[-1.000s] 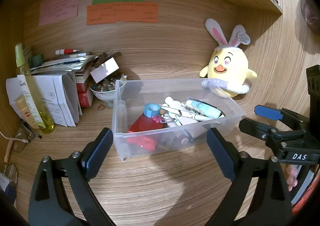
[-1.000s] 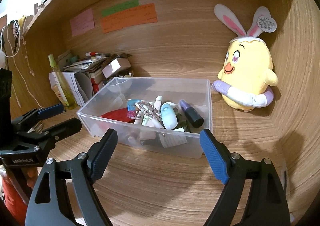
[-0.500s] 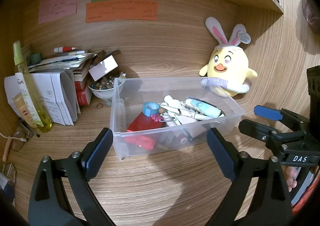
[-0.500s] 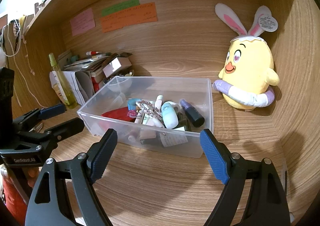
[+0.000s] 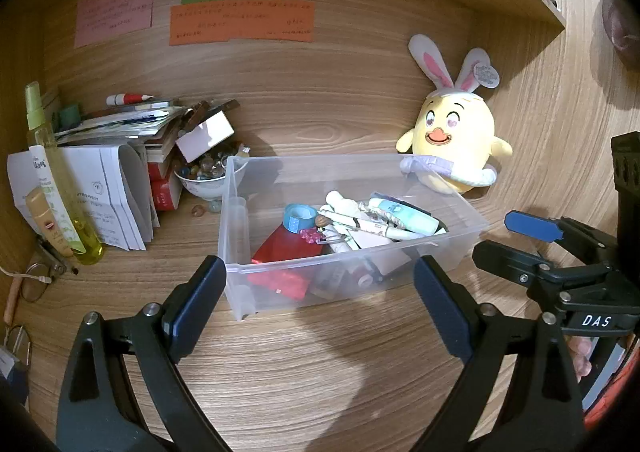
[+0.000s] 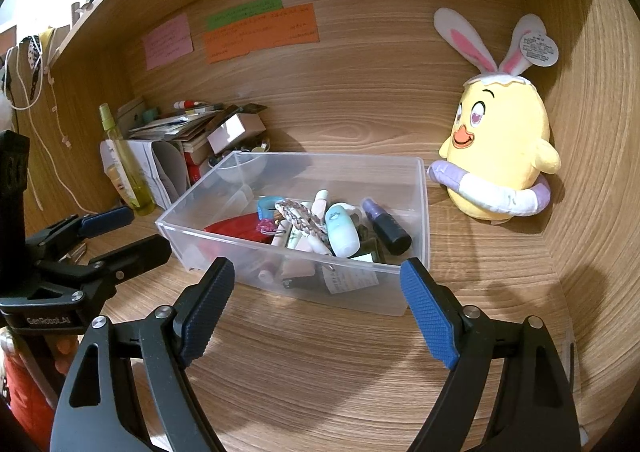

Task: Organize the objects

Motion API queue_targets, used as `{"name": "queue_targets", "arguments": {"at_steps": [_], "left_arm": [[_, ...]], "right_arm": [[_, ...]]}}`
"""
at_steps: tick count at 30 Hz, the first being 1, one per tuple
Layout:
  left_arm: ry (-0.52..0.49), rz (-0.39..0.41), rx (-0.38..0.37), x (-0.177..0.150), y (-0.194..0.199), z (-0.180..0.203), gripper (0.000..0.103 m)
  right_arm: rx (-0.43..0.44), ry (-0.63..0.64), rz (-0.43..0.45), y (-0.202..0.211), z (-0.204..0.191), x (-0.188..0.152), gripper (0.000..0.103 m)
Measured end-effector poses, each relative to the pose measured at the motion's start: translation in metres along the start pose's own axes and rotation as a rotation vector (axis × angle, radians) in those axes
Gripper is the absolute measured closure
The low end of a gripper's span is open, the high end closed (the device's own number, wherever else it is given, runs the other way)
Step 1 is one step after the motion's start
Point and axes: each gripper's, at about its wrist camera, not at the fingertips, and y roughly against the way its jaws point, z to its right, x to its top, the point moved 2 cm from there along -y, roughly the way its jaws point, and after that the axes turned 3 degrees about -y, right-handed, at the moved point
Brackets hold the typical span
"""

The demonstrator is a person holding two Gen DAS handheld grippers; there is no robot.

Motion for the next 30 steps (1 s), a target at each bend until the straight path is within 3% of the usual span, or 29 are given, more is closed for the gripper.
{"name": "queue_targets", "arguments": {"at_steps": [30], "left_arm": [[0.017, -0.010, -0.024, -0.0027, 0.0053, -0.0004, 0.005]], "right_arm": [[0.006, 0.024, -0.008, -0.0040, -0.0052, -0.0006, 0.020]]}}
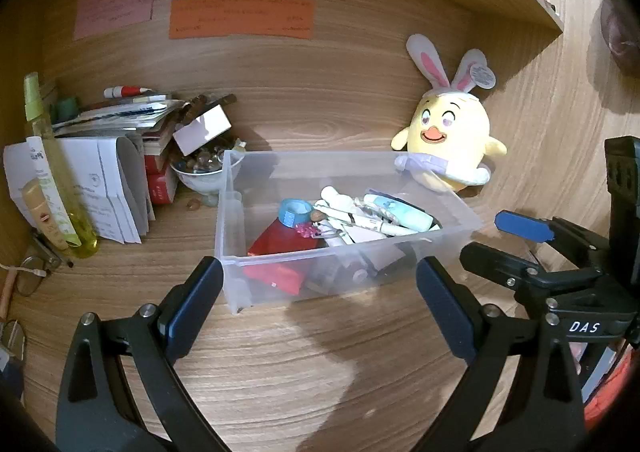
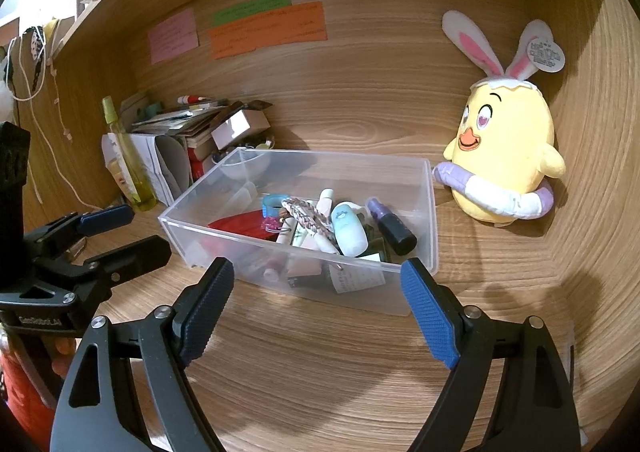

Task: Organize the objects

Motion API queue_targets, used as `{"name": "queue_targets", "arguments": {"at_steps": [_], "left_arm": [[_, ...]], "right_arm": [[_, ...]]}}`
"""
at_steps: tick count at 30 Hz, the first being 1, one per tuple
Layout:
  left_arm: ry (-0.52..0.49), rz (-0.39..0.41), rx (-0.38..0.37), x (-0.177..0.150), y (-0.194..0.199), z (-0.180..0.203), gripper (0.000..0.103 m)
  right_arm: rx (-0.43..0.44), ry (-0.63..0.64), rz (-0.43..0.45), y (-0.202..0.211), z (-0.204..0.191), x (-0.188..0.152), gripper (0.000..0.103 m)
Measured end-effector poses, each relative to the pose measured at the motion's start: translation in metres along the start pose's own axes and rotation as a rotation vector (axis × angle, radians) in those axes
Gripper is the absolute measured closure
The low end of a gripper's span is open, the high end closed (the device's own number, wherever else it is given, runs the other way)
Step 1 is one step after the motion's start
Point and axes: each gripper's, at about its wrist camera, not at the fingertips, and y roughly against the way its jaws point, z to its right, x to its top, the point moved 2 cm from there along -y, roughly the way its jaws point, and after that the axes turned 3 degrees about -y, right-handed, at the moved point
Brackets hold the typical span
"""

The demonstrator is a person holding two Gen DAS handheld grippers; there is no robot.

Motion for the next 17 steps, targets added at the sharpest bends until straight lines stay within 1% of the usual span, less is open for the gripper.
{"name": "queue_targets", "arguments": {"at_steps": [9, 14, 17], "left_arm": [[-0.012, 0.000, 0.006, 0.0002, -0.0016, 0.0004, 0.005], [-0.023, 0.022, 0.022, -0.0002, 0.0010, 0.0018, 0.005], [-0.024, 0.015, 0.015, 0.0004, 0.0007, 0.0018, 0.004]], "right_arm": [[-0.001, -0.001, -0.001, -0.0009, -0.0012, -0.0003, 0.020], [0.000, 0.001, -0.004, -0.0018, -0.0018, -0.0010, 0.019], [0.000, 0.004, -0.007, -0.0028, -0.0039, -0.0011, 0.019]]}}
